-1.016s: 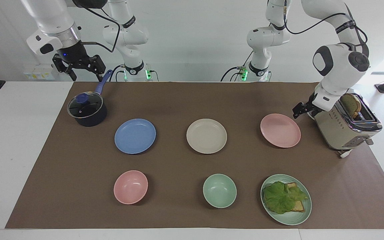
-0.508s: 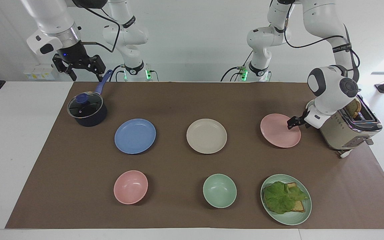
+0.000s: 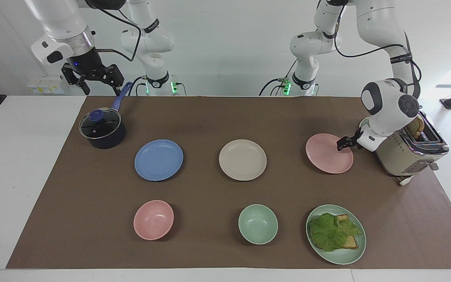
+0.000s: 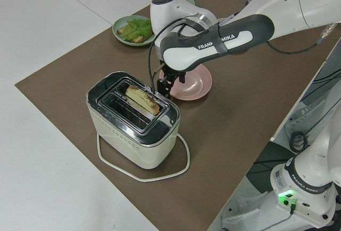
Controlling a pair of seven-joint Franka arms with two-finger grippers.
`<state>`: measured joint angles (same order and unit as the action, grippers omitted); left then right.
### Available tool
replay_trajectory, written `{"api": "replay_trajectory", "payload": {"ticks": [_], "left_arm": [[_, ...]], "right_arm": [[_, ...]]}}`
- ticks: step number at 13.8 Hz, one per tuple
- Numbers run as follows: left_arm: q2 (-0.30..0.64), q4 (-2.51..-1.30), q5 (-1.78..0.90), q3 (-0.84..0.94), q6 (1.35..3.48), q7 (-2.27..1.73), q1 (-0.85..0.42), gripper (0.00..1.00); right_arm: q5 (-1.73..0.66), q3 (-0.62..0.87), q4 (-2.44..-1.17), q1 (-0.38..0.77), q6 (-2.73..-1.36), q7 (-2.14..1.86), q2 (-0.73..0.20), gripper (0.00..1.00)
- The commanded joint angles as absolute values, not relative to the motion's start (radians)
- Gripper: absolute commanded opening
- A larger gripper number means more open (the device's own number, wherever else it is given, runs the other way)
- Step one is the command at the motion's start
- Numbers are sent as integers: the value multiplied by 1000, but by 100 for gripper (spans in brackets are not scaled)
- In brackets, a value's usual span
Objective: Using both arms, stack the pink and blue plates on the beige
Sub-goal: 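Reach the left gripper to the rim of the pink plate, then grasp the pink plate rim with the left gripper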
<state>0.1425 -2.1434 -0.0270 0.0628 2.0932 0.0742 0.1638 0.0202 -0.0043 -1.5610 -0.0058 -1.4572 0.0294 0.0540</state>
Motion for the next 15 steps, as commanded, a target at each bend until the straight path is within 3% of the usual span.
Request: {"api": "replay_trajectory", "payload": {"ticks": [1,2,5,9,10,15], "left_arm": [[124,-2174,-12,71,2106,78,176,79],[121,-2183,-12,71,2108,78,176,65],[120,-2194,-12,71,2111,78,178,35],[120,-2204,-12,69,2112,81,178,5],[120,-2201,-12,69,2105,83,178,0],[133,-2088,-14,72,1941,95,178,0]], "right_arm": [[6,-3,-1591,-15,-1462,2,80,100],[6,-3,-1589,-15,-1463,2,78,100],[6,-3,-1591,-15,-1463,2,78,100],[6,-3,-1594,-15,-1462,2,81,100],[6,-3,-1595,-15,-1462,2,81,100],[6,-3,-1595,-15,-1463,2,81,100]]}}
